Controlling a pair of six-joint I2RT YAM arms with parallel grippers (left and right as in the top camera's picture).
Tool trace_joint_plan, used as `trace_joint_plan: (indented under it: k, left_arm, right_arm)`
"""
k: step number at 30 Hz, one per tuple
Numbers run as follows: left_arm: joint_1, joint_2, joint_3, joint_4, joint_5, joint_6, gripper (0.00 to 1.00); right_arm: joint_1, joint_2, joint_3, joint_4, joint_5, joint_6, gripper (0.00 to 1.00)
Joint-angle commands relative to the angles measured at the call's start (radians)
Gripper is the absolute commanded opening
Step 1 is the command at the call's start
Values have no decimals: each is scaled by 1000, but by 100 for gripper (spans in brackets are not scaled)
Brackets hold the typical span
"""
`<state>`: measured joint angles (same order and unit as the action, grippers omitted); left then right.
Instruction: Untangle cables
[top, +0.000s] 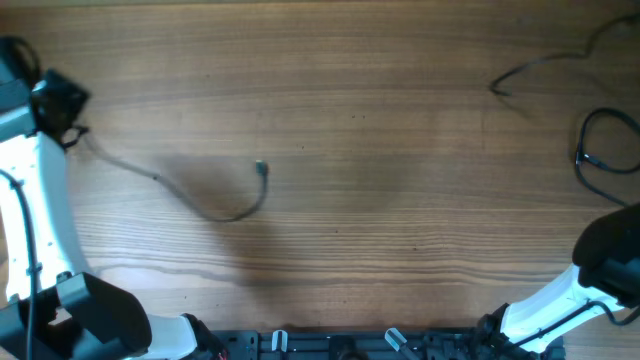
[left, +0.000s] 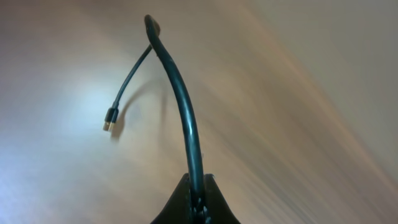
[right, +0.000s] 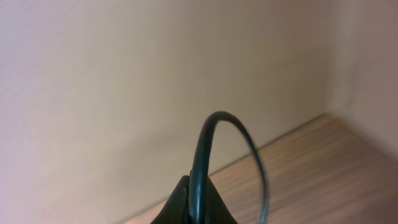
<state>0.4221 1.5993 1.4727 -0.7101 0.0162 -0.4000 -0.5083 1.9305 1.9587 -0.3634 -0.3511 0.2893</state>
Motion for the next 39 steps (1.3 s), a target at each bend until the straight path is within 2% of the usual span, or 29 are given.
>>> trace_joint_plan:
  k: [1,4,7,11,12,13,14,18,21,22,23,25,27,29,30,34,36,39]
  left_arm:
    - [-203,0,1,35,444,78,4]
    - [-376,0,1,50,443,79,4]
    - [-535,0,1,80,430,79,4]
    - [-653,0,1,82,399,79,4]
    - [-670,0,1,82,393,79,4]
    - [-685,0,1,82,391,79,4]
    - [-705,0,1,83,390,79,4]
    - [-739,0,1,82,375,57,4]
    - [-738,0,1,83,376,-40,4]
    - [-738,0,1,87,376,-61,4]
    - [-738,0,1,104,375,-103,4]
    - [-733,0,1,153,375,-247,4]
    - [-715,0,1,214,375,-500,4]
    - [-697,0,1,279,376,-708,4]
    - [-689,0,1,301,376,-779,4]
    - [-684,0,1,329,376,-973,6]
    - [-684,0,1,329,435,-1110,6]
    - [-684,0,1,330,489,-1131,8]
  right_arm:
    - [79,10,12,-31,-134,-2,4]
    - [82,10,12,-34,-2,3,5]
    - [52,9,12,-61,238,16,4]
    - [-10,9,12,-100,544,216,6]
    - [-21,9,12,-110,557,246,53]
    - [-26,9,12,-118,541,263,87]
    - [-29,9,12,-126,458,255,100]
    - [-25,9,12,-239,32,235,100]
    - [-8,9,12,-335,-191,230,100]
    - [2,9,12,-352,-313,153,100]
    - [22,9,12,-392,-515,6,100]
    - [76,9,12,-514,-658,-196,100]
    - [154,9,12,-644,-673,-380,100]
    - [301,10,12,-751,-740,-588,100]
    - [379,10,12,-756,-747,-627,100]
    - [581,10,12,-756,-742,-733,100]
    - [707,10,12,-754,-706,-836,99]
    - [825,10,12,-735,-597,-847,96]
